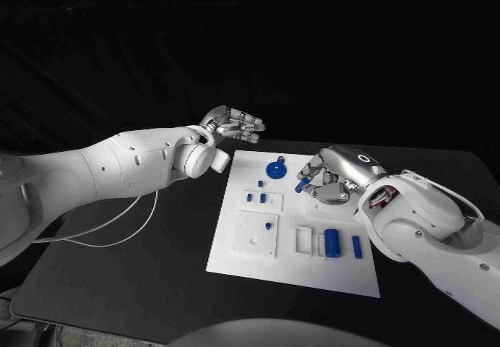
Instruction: Assemble the parts on the task board
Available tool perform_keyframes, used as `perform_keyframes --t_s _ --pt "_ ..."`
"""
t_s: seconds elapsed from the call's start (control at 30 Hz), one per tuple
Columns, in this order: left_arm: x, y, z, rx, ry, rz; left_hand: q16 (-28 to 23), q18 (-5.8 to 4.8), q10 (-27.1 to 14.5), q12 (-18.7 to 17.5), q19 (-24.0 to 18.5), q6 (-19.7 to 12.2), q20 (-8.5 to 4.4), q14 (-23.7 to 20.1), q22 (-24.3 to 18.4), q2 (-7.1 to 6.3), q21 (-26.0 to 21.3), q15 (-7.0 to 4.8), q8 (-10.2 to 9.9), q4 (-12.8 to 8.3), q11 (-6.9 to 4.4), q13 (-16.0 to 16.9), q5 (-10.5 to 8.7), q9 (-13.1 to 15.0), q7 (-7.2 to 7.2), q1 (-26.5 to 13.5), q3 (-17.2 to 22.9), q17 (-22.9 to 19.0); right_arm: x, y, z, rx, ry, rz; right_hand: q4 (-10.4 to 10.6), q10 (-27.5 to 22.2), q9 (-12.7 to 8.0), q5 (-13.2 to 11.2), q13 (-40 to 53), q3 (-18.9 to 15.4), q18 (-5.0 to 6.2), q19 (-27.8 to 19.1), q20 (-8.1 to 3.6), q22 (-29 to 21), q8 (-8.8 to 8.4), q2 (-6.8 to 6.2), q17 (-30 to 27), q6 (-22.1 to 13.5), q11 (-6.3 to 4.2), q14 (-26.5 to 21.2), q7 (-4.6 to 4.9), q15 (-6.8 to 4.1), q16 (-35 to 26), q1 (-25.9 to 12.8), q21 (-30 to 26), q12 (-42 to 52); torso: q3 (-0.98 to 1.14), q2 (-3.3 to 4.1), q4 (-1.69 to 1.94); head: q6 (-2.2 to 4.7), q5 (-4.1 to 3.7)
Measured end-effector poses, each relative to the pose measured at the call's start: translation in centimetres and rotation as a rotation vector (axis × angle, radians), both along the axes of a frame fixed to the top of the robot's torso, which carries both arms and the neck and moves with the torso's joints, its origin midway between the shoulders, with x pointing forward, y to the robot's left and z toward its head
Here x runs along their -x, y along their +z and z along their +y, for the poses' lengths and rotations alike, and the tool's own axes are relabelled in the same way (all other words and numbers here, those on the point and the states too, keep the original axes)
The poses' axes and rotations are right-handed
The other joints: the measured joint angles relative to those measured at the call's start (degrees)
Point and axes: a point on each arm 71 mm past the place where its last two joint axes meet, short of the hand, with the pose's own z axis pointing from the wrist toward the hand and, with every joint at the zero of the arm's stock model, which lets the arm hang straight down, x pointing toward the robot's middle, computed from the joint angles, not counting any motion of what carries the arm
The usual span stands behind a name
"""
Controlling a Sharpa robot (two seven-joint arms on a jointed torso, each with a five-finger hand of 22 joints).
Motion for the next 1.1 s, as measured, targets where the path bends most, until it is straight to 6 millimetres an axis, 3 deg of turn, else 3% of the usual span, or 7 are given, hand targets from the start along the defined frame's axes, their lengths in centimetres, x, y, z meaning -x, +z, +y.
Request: perform_keyframes --t_s 0.33,0.6,1.1 --pt "-0.1 0.0 -0.2 0.000 -0.002 -0.001 0.00 0.00 0.00 0.00 0.00 0.00 0.00 0.00 0.00 0.00 0.00 0.00 0.00 0.00 0.00 0.00 0.00 0.00 0.00 0.00 0.00 0.00 2.1 -1.3 3.8 -0.058 0.097 0.036 0.05 0.08 0.02 -0.04 0.02 -0.07 0.20 0.00 0.01 0.00 -0.15 0.00 0.05 -0.02 -0.10 0.08 0.01 0.08 0.00 0.01 0.00 -0.05 -0.03 -0.01 0.08 -0.29 0.74" --pt "-0.2 0.0 -0.5 0.001 -0.006 -0.002 0.00 0.00 0.00 0.00 0.00 0.00 0.00 0.00 -0.20 0.00 0.00 0.00 0.00 0.00 0.00 0.00 0.00 0.00 0.00 0.00 0.00 0.00 3.9 -3.6 6.2 -0.053 0.174 0.076 -0.03 0.10 0.03 -0.21 0.05 -0.14 0.21 0.00 0.01 -0.09 0.06 0.00 0.04 -0.08 -0.12 0.08 0.06 0.10 -0.23 0.01 0.00 -0.21 -0.02 -0.01 0.08 -0.70 1.40" --pt "-0.2 0.0 -0.8 0.002 -0.010 -0.003 0.00 0.00 0.00 0.00 0.00 0.00 0.00 0.00 -0.19 0.00 0.00 0.00 0.00 0.00 0.00 0.00 0.00 0.00 0.00 0.00 0.00 0.00 5.0 -7.0 7.0 0.005 0.218 0.122 -0.11 0.07 0.04 -0.44 0.07 -0.23 0.24 0.00 0.02 -0.09 0.03 0.37 0.09 -0.10 -0.28 0.36 -0.11 0.00 -0.23 0.54 0.00 -0.47 0.03 0.01 0.04 -1.21 2.13"
